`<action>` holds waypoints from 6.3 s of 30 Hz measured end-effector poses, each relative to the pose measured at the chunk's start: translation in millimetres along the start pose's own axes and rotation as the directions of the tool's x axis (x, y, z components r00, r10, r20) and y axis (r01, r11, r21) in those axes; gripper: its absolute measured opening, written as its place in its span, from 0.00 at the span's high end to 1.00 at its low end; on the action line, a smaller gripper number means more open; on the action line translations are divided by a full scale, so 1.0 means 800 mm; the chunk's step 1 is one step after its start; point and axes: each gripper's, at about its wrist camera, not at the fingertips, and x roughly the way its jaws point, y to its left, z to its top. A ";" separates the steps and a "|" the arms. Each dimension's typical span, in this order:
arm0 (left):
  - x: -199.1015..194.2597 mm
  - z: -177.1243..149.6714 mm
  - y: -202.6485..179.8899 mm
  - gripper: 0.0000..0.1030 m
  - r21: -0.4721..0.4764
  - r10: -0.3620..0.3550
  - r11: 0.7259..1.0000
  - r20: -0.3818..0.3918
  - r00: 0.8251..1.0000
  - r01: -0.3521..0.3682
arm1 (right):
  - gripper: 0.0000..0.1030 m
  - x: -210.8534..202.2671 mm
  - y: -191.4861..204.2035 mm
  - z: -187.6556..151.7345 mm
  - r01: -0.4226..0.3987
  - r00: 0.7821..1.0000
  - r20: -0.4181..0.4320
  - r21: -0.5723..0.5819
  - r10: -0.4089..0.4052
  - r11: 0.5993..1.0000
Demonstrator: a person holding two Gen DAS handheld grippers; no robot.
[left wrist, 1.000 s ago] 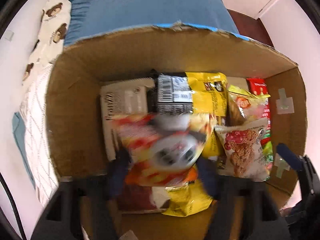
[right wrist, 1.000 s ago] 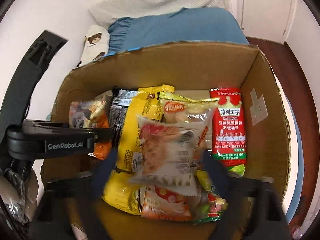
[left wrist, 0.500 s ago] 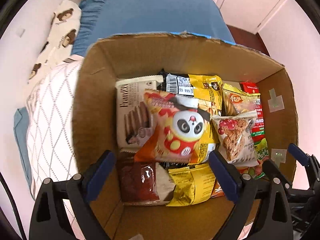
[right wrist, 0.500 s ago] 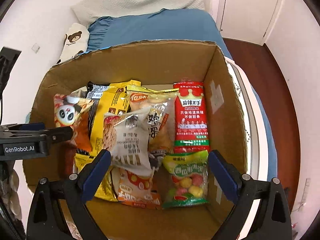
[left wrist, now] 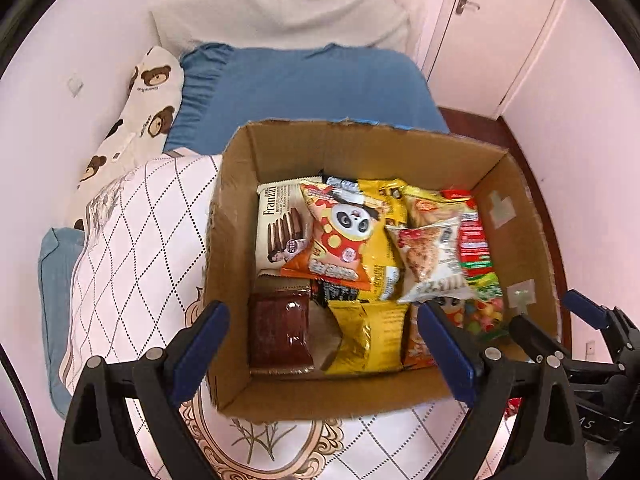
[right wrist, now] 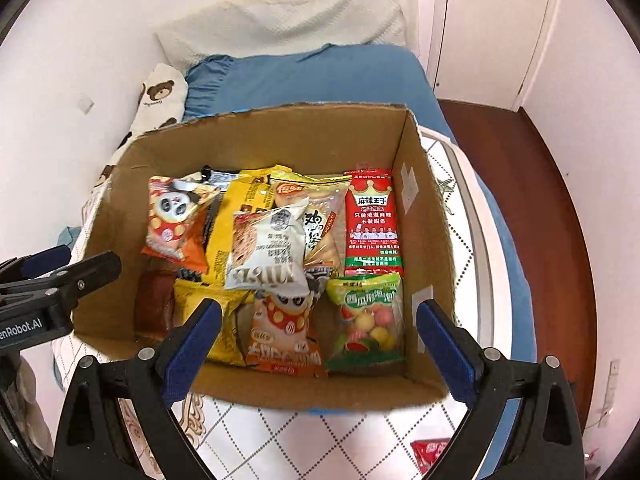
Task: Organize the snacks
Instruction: 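Carry both packets into the box and open both tools, then grasp the wrapped egg cake with left tool while right tool grasps red packet, then carry both items into the box and open both tools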
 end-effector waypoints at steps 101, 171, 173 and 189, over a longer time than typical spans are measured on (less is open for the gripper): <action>0.118 -0.287 0.000 0.49 -0.084 -0.062 0.996 -0.304 0.950 0.039 | 0.50 0.060 -0.099 -0.260 -0.064 0.980 -0.169 0.236 0.105 0.970; 0.057 -0.009 -0.003 0.05 -0.025 0.019 0.999 -0.110 0.994 -0.022 | 0.01 0.014 -0.020 0.008 0.079 0.997 -0.021 0.028 -0.079 0.996; 0.052 -0.012 -0.004 0.05 -0.029 0.014 0.999 -0.098 0.995 -0.017 | 0.01 0.009 -0.021 0.007 0.075 0.997 -0.014 0.034 -0.075 0.997; -0.078 -0.075 -0.019 0.05 -0.028 0.055 0.998 0.172 0.984 -0.051 | 0.01 -0.099 -0.008 -0.045 0.047 0.985 0.165 -0.017 -0.044 0.999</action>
